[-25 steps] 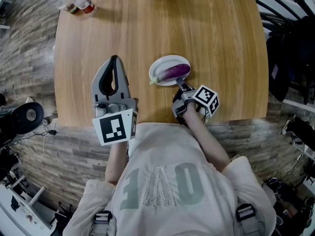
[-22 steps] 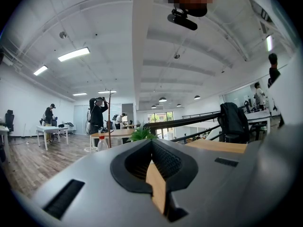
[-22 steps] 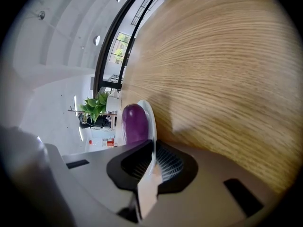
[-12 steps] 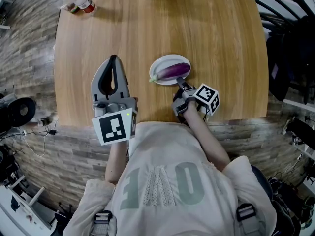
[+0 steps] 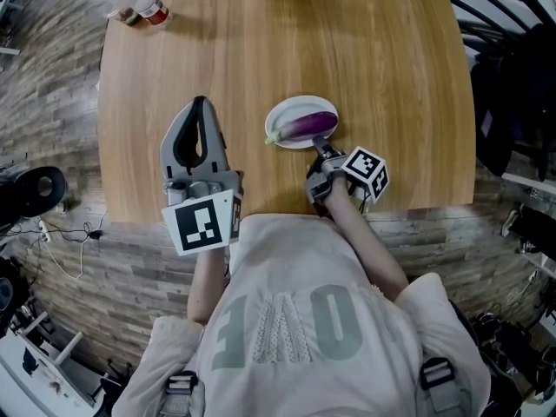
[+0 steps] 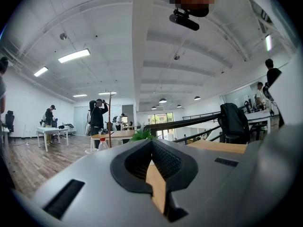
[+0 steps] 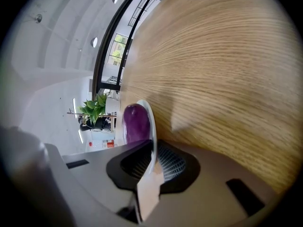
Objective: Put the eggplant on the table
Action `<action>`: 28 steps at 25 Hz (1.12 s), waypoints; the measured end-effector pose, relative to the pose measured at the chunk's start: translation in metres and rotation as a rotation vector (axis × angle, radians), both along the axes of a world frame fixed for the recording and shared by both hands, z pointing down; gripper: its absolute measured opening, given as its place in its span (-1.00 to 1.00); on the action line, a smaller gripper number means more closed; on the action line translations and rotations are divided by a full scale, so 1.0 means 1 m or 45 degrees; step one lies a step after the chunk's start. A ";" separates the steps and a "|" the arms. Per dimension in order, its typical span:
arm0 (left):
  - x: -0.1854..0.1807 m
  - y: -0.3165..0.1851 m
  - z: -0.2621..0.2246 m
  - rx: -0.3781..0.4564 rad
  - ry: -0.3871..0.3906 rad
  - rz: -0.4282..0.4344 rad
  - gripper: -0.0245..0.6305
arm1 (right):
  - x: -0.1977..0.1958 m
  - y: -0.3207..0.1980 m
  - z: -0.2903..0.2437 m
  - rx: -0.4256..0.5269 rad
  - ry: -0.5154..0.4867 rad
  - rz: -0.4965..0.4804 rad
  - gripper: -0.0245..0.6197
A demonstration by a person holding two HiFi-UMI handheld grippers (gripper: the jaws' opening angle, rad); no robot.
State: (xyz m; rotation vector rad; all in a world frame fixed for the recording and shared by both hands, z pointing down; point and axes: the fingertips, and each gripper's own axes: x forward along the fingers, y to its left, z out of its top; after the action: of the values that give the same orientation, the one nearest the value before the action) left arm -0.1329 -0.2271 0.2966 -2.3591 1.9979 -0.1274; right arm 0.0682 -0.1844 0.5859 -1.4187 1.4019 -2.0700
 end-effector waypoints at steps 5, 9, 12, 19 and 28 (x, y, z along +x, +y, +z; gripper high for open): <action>0.005 0.001 -0.003 0.008 -0.005 0.007 -0.90 | 0.002 0.002 -0.001 -0.007 0.035 -0.013 -0.80; 0.003 0.003 -0.003 0.012 -0.007 0.007 -0.90 | -0.001 0.001 -0.004 0.016 0.027 -0.027 -0.64; 0.003 0.004 -0.005 0.025 -0.011 0.004 -0.90 | -0.001 0.000 -0.007 0.011 0.007 -0.028 -0.54; 0.001 0.006 -0.007 0.024 -0.012 -0.002 -0.90 | 0.003 0.019 -0.009 -0.074 -0.047 -0.030 -0.50; 0.001 0.008 -0.012 0.042 -0.016 -0.009 -0.90 | 0.099 -0.001 -0.074 0.169 0.187 0.394 -0.50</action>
State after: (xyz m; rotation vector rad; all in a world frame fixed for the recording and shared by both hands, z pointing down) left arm -0.1315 -0.2192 0.2846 -2.3261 1.9870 -0.1087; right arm 0.1667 -0.1850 0.5115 -1.6403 1.2517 -1.6808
